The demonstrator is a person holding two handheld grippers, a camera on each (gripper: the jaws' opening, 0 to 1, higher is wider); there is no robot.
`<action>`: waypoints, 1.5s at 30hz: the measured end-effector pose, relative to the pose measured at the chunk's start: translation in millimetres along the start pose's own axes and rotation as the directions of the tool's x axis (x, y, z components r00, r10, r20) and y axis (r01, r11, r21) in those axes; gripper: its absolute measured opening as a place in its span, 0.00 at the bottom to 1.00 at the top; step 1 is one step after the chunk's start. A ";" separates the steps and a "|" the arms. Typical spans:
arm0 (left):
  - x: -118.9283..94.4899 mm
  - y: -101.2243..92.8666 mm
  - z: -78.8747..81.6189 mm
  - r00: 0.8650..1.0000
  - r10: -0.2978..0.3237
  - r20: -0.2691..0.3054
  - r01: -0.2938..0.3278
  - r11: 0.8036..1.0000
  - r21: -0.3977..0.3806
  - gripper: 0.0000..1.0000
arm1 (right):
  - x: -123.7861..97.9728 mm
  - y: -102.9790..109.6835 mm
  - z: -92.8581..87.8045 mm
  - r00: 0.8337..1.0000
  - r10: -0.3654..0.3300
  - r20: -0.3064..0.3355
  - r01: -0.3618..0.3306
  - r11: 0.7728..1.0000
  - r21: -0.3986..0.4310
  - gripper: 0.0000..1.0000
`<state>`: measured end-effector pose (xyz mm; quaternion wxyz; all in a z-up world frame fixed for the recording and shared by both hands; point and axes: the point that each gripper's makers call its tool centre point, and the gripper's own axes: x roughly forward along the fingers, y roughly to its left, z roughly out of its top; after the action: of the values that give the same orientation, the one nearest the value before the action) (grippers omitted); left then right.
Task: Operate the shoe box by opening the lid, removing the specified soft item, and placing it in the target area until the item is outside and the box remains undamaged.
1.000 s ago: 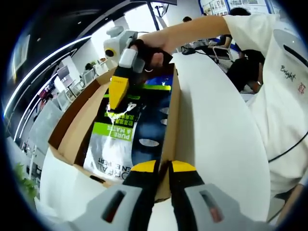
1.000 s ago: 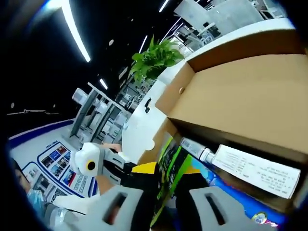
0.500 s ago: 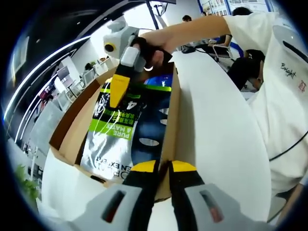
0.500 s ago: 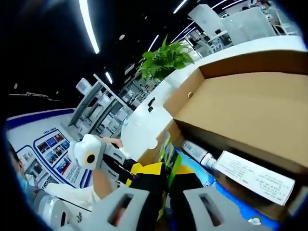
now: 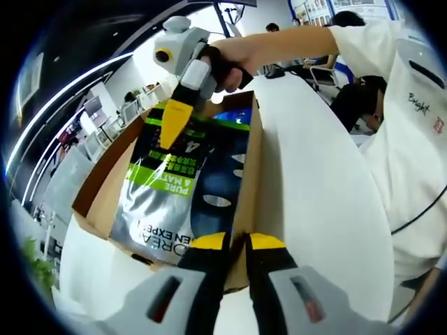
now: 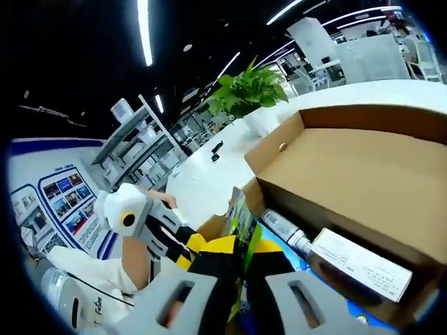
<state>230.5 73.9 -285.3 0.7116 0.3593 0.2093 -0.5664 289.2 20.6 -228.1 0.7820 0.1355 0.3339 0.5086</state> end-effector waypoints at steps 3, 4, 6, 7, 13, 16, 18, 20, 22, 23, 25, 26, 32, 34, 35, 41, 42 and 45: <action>-0.1 -0.5 0.2 1.000 -0.003 0.007 0.003 1.000 -0.003 0.10 | -7.9 -1.9 -4.5 0.999 -0.035 -0.006 0.035 0.999 -0.026 0.01; -0.1 -0.5 0.2 1.000 -0.003 0.007 0.003 1.000 -0.003 0.10 | -8.0 -2.7 -6.7 0.999 -0.042 -0.007 0.041 0.999 -0.032 0.01; -0.2 -0.6 0.2 1.000 -0.003 0.006 0.003 1.000 -0.002 0.10 | -8.1 -4.4 -10.9 0.998 -0.054 -0.009 0.054 0.998 -0.044 0.01; -0.2 -1.0 0.1 1.000 -0.006 0.003 0.006 1.000 -0.006 0.10 | -7.8 -5.7 -12.9 0.998 -0.061 -0.011 0.060 0.997 -0.051 0.00; -0.6 -1.8 -0.2 1.000 -0.003 -0.007 0.003 1.000 -0.002 0.10 | -8.2 -8.4 -16.1 0.998 -0.060 -0.011 0.060 0.997 -0.053 0.00; -0.7 -2.0 -0.4 1.000 -0.003 -0.010 0.003 1.000 0.000 0.10 | -9.0 -9.6 -16.1 0.998 -0.064 -0.011 0.064 0.996 -0.063 0.00; -1.0 -2.1 -0.6 1.000 -0.001 -0.010 0.001 1.000 0.002 0.10 | -10.0 -10.3 -16.6 0.998 -0.066 -0.011 0.065 0.996 -0.059 0.00; -1.3 -2.3 -0.6 1.000 0.001 -0.007 -0.001 1.000 0.004 0.10 | -10.5 -13.6 -18.3 0.997 -0.077 -0.014 0.076 0.995 -0.061 0.00; -1.2 -2.2 -0.5 1.000 0.001 -0.006 -0.001 1.000 0.005 0.10 | -11.1 -16.9 -20.3 0.996 -0.091 -0.022 0.089 0.994 -0.068 0.00; -1.1 -2.2 -0.5 1.000 0.001 -0.005 -0.001 1.000 0.006 0.10 | -11.5 -18.7 -21.7 0.995 -0.096 -0.026 0.094 0.993 -0.066 0.00; -1.1 -2.2 -0.5 1.000 -0.001 -0.005 0.001 1.000 0.007 0.10 | -14.7 -19.3 -20.5 0.996 -0.085 -0.023 0.084 0.995 -0.046 0.00; -1.1 -2.1 -0.5 1.000 0.000 -0.005 0.000 1.000 0.006 0.10 | -15.1 -19.0 -20.0 0.996 -0.082 -0.023 0.081 0.996 -0.043 0.00; -1.1 -1.6 -0.9 1.000 0.003 -0.002 -0.003 1.000 0.007 0.10 | -19.0 -13.2 -13.5 0.998 -0.068 -0.013 0.067 0.997 -0.041 0.00; -1.1 -1.4 -1.0 1.000 0.002 -0.001 -0.002 1.000 0.005 0.10 | -20.1 -7.0 -8.6 0.999 -0.045 0.005 0.045 0.998 -0.032 0.00; -1.2 -1.4 -1.0 1.000 0.002 -0.002 -0.002 1.000 0.005 0.10 | -20.3 -6.3 -8.2 0.999 -0.044 0.006 0.044 0.998 -0.033 0.00; -0.9 -1.3 -1.8 1.000 0.004 -0.011 -0.004 1.000 0.011 0.10 | -24.4 2.9 -4.5 0.999 0.013 0.036 -0.013 1.000 0.011 0.00; -0.9 -1.3 -1.9 1.000 0.004 -0.010 -0.004 1.000 0.011 0.10 | -26.2 1.2 -4.6 0.999 0.008 0.037 -0.009 1.000 0.010 0.00; -0.3 -1.0 -2.5 1.000 0.005 -0.017 -0.005 1.000 0.012 0.11 | -34.3 -1.1 5.8 0.996 0.001 0.090 -0.002 1.000 0.012 0.00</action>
<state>229.8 75.8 -286.9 0.7088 0.3689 0.2109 -0.5630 284.9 -9.5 -211.2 0.7951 0.1630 0.3012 0.5006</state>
